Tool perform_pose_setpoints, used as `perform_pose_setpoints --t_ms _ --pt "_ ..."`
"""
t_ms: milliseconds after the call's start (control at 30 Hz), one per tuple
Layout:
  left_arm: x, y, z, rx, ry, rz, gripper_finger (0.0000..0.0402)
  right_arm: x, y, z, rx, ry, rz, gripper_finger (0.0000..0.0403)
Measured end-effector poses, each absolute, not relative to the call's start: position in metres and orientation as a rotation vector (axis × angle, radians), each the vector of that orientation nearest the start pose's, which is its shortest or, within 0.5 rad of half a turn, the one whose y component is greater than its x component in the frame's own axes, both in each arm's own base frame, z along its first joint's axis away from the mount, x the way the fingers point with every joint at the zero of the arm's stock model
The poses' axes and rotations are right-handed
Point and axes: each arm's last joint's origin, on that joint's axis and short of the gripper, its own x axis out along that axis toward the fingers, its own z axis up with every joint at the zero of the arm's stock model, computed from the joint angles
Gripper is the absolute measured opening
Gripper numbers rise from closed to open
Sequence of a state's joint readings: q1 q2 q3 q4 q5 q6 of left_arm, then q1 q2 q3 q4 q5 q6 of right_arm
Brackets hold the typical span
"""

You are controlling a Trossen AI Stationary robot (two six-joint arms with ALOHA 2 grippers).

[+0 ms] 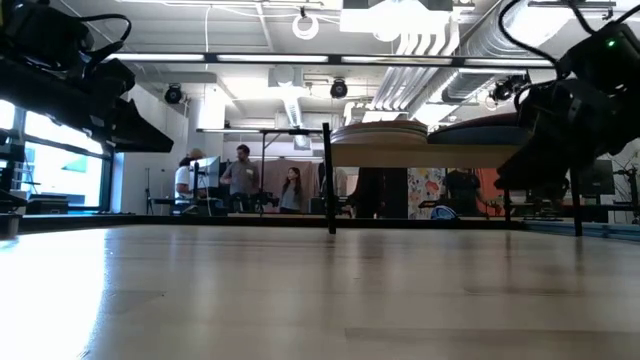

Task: Place and stack plates onto a shelf
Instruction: Return to Home Position

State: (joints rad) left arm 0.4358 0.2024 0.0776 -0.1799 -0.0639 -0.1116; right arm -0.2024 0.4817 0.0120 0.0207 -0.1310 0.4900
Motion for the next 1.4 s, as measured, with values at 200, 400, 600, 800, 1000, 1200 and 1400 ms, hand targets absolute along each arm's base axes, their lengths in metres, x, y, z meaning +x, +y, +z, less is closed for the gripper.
perform_pose_setpoints --t_ms 200,400,600,800,1000,1200,1400 --pt "0.093 0.047 0.157 -0.028 0.306 0.531 0.0117 0.113 -0.019 0.14 0.537 0.281 -0.145 0.011" --pt "0.093 0.049 0.16 0.019 0.293 0.608 0.0117 0.108 -0.018 0.151 0.52 0.167 -0.117 0.011" --pt "0.092 0.049 0.159 0.018 0.3 0.608 0.0117 0.105 -0.018 0.157 0.51 0.104 -0.102 0.011" --pt "0.093 0.049 0.161 0.102 0.312 0.579 0.0117 0.102 -0.017 0.161 0.503 0.061 -0.091 0.011" --pt "0.096 0.045 0.165 0.064 0.235 0.434 0.0117 0.101 -0.017 0.163 0.499 0.035 -0.085 0.011" --pt "0.098 0.045 0.174 0.018 0.133 0.404 0.0117 0.099 -0.016 0.166 0.492 -0.004 -0.075 0.011" --pt "0.098 0.046 0.176 0.023 0.114 0.446 0.0117 0.095 -0.016 0.17 0.484 -0.052 -0.063 0.011"
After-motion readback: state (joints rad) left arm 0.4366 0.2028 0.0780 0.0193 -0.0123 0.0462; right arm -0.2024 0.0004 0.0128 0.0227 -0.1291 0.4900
